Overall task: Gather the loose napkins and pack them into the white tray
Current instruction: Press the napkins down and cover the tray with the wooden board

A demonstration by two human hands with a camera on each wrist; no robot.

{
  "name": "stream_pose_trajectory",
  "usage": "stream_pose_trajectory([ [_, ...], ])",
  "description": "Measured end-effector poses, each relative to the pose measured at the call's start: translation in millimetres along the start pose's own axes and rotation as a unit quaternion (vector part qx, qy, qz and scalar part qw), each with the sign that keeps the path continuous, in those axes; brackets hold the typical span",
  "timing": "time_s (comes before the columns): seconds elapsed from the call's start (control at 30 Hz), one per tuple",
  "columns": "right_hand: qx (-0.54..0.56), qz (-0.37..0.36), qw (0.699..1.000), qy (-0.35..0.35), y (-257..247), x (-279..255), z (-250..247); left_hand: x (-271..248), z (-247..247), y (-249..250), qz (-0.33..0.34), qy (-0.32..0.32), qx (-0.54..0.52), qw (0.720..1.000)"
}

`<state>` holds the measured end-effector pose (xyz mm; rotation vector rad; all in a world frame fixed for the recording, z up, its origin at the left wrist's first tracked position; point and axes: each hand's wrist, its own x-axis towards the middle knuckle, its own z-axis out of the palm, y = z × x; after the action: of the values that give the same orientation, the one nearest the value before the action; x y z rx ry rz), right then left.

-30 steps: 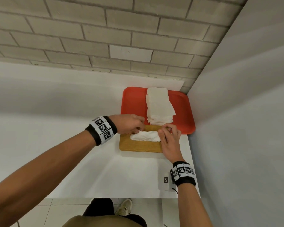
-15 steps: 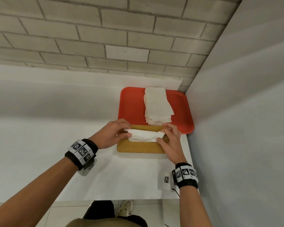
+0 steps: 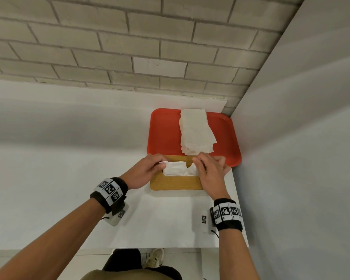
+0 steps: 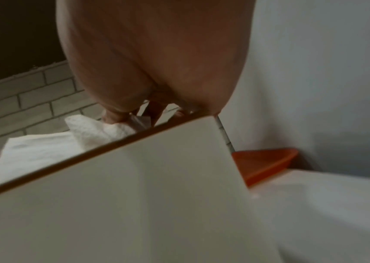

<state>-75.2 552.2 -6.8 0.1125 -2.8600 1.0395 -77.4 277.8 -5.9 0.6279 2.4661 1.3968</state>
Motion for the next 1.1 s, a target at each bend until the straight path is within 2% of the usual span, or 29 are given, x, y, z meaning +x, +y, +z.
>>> stream_pose_trajectory([
  [0.17,0.123,0.097,0.988,0.002,0,-2,-4,-1,3,-10,-0.013,0.028,-0.032,0.999],
  [0.3,0.171,0.098,0.980,0.005,0,2,-9,0,2,-7,-0.030,0.029,-0.061,0.997],
  [0.37,0.222,0.108,0.969,0.010,7,3,-14,1,0,-6,-0.017,0.018,-0.051,0.998],
  [0.47,0.261,0.129,0.955,-0.049,22,-6,-18,2,-4,-11,0.003,0.007,-0.039,0.999],
  [0.53,0.266,0.136,0.952,-0.070,36,-10,-15,1,-3,-16,-0.002,0.024,-0.045,0.999],
  [0.63,0.259,0.117,0.957,-0.063,45,-9,-8,-3,8,-20,-0.012,0.085,-0.022,0.996],
  [0.73,0.251,0.086,0.963,-0.040,33,-8,-5,-3,22,-15,-0.014,0.131,-0.055,0.990],
  [0.87,0.252,0.090,0.963,0.022,21,-11,6,0,39,-9,-0.034,0.178,-0.099,0.978],
  [1.0,0.250,0.088,0.963,0.051,15,-17,9,1,43,-2,-0.055,0.225,-0.121,0.965],
  [1.1,0.247,0.078,0.966,-0.009,17,-18,3,0,42,1,-0.065,0.204,-0.123,0.969],
])
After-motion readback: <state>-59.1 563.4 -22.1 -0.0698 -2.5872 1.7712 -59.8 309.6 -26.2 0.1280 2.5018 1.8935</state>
